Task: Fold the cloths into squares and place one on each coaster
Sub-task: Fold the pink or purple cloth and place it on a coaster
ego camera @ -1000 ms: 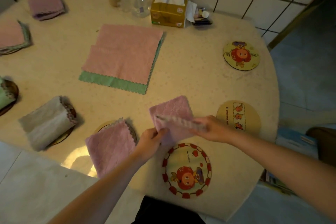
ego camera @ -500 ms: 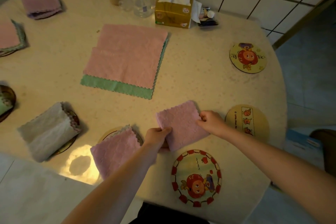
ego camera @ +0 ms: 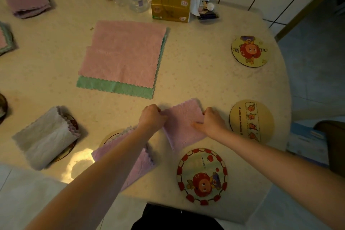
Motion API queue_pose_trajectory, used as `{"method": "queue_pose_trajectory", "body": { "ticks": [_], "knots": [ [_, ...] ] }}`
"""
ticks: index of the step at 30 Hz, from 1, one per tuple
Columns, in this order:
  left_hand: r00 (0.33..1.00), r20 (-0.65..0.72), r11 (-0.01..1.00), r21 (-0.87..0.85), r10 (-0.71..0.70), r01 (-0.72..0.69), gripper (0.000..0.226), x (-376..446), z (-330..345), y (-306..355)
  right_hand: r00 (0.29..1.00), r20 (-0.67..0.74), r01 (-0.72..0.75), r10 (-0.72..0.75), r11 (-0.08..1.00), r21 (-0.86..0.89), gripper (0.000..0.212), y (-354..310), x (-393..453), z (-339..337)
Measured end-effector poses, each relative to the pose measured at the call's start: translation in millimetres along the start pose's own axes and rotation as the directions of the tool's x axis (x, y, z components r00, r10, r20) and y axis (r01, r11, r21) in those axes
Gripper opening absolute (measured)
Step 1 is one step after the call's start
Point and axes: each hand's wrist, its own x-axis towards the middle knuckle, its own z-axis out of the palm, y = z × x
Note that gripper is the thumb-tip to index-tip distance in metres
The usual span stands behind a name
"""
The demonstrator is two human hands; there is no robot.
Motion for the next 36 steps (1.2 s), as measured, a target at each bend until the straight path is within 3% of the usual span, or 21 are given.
{"method": "queue_pose_trajectory", "body": {
  "ticks": [4,9,14,19,23,27,29,32,36],
  "knots": [
    [0.997,0.011,0.997,-0.015,-0.071,0.072,0.033,4.6,1.8,3.3,0.984,0.138,-0.136,0.11,0.971,0.199,0.072,-5.4,3.1,-7.2],
    [0.991,0.058,0.956,-0.262,-0.123,0.134,0.015,-5.2,-0.2,7.2,0.955,0.287,-0.196,0.073,0.881,0.43,0.052,4.5,-7.6,-27.0],
    [0.981,0.165,0.717,-0.672,-0.101,0.187,0.023,-48.2,6.9,7.3,0.942,0.335,-0.199,-0.013,0.782,0.591,0.036,37.9,-44.0,-39.9],
    [0.961,0.269,0.65,-0.719,-0.068,0.248,0.028,-106.1,36.4,-8.0,0.917,0.39,-0.183,-0.082,0.782,0.595,0.022,82.1,-90.6,-33.1],
    [0.944,0.315,0.652,-0.696,-0.099,0.301,0.025,-146.4,68.7,-29.9,0.941,0.303,0.009,-0.151,0.906,0.423,0.027,112.3,-117.0,-8.4],
    [0.944,0.28,0.572,-0.751,-0.176,0.33,0.026,-167.9,96.0,-42.1,0.958,0.23,0.077,-0.17,0.928,0.366,0.028,124.5,-128.0,9.7],
    [0.953,0.216,0.592,-0.747,-0.214,0.302,0.016,-171.0,105.6,-43.9,0.967,0.186,0.104,-0.175,0.934,0.34,0.026,126.3,-129.4,13.1],
    [0.962,0.058,0.722,-0.649,-0.267,0.24,0.007,-167.4,114.4,-45.5,0.975,0.131,0.137,-0.182,0.946,0.294,0.025,124.9,-130.3,16.4],
    [0.978,-0.149,0.95,-0.298,-0.147,0.097,0.01,-169.1,115.2,-39.7,0.972,0.105,0.194,-0.212,0.968,0.16,0.022,125.2,-126.6,19.5]
  ]
}}
